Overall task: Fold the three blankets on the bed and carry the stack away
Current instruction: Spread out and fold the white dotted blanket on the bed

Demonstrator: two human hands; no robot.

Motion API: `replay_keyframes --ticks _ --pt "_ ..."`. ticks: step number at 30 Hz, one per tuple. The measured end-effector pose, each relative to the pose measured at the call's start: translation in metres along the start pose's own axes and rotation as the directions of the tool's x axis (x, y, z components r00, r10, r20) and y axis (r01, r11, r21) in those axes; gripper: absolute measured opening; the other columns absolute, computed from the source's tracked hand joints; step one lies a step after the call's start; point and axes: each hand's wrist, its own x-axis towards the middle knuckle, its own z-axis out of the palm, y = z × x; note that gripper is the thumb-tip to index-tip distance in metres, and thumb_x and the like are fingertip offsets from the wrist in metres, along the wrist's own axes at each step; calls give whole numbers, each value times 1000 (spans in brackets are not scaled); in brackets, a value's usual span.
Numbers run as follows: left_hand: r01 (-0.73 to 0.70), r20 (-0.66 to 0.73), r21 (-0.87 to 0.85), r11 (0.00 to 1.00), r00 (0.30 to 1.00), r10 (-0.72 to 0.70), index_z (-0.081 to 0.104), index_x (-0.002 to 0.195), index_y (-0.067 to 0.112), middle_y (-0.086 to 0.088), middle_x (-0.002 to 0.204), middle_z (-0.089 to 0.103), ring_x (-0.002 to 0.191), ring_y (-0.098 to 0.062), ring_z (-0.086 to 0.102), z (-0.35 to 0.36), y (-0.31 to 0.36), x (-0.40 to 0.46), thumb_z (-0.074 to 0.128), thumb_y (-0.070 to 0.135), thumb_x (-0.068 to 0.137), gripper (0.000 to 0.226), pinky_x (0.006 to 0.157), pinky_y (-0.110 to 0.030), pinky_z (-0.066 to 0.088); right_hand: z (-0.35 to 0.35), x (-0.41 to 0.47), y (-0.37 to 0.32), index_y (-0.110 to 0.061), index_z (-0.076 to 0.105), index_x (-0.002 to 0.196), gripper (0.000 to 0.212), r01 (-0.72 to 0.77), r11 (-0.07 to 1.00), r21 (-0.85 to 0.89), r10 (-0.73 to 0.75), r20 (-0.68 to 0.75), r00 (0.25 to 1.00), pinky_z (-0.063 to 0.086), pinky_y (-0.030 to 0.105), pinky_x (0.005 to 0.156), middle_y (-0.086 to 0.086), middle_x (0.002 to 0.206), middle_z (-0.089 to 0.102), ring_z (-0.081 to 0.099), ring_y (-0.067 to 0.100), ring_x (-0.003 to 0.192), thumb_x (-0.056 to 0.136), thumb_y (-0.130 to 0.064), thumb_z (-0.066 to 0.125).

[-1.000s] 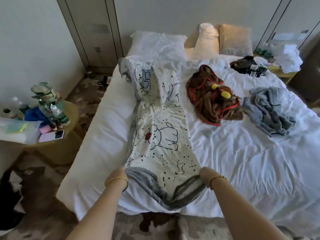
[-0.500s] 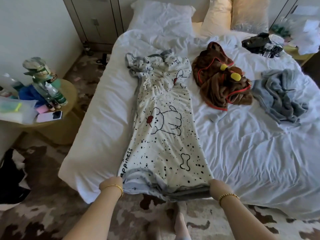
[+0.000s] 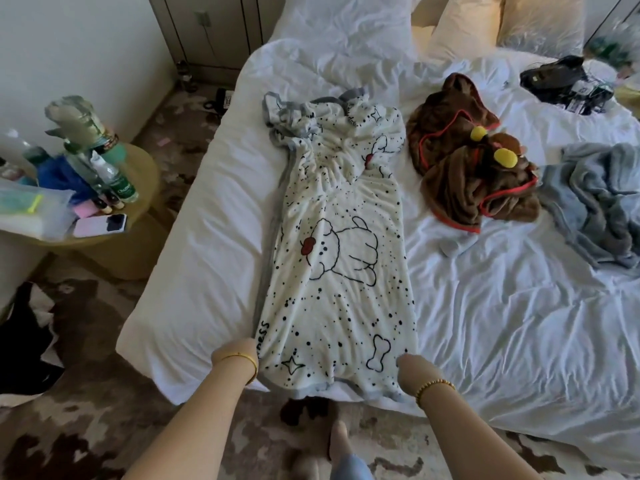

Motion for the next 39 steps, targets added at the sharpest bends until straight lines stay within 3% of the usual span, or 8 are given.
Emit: replay_keyframes --ticks 6,12,17,22,26,30,35,39 --pt "-115 -236 -238 964 970 58 54 114 15 -2 98 55 88 -20 53 -98 34 63 35 15 95 27 73 -26 43 -90 64 -37 -14 53 122 44 146 975 167 -105 -233 967 47 25 65 4 105 62 58 18 84 87 2 32" --pt "-142 -318 -380 914 948 15 50 113 14 -3 91 54 80 -21 51 -183 80 141 35 17 94 25 65 -26 41 -183 159 -79 -14 48 129 45 290 940 181 -225 -310 924 49 28 70 6 104 62 61 22 90 90 0 34" --pt "-200 -319 -586 785 948 3 41 135 20 -6 119 60 103 -24 58 -230 102 206 38 26 96 39 88 -33 49 -246 227 -123 -13 45 131 38 378 896 232 -272 -386 881 48 26 70 6 116 58 58 18 86 96 -5 34" --pt "-273 -368 -658 702 930 17 40 139 22 -4 122 59 94 -18 56 -262 114 272 37 26 98 42 79 -25 43 -283 281 -171 -7 46 126 32 421 698 579 -183 -424 887 45 37 88 16 119 57 55 31 107 97 -17 36" --pt "-303 -376 -671 676 926 41 37 140 23 -4 139 48 119 -22 51 -283 133 336 37 37 97 45 93 -28 40 -304 335 -196 -2 38 129 45 335 480 811 -35 -364 931 42 40 97 18 124 52 51 33 112 95 -32 44" --pt "-191 -222 -821 538 975 7 36 138 16 -2 137 48 123 -23 48 -296 153 392 48 49 90 60 100 -32 37 -308 387 -208 -1 37 132 66 161 451 878 136 -246 960 37 42 103 18 133 43 43 35 122 87 -44 55" --pt "-276 -344 -823 497 938 -48 54 89 13 -1 81 51 82 -24 50 -308 173 429 50 30 92 18 63 -27 34 -291 414 -201 -13 45 110 18 110 315 943 240 -191 952 43 25 57 1 92 56 55 16 79 92 -16 45" --pt "-293 -436 -884 365 798 -416 37 86 9 -25 98 58 91 -35 54 -324 140 446 41 18 96 14 71 -35 32 -286 409 -188 -25 50 87 14 277 174 945 372 -323 870 34 20 50 -8 82 54 52 7 71 95 -19 41"
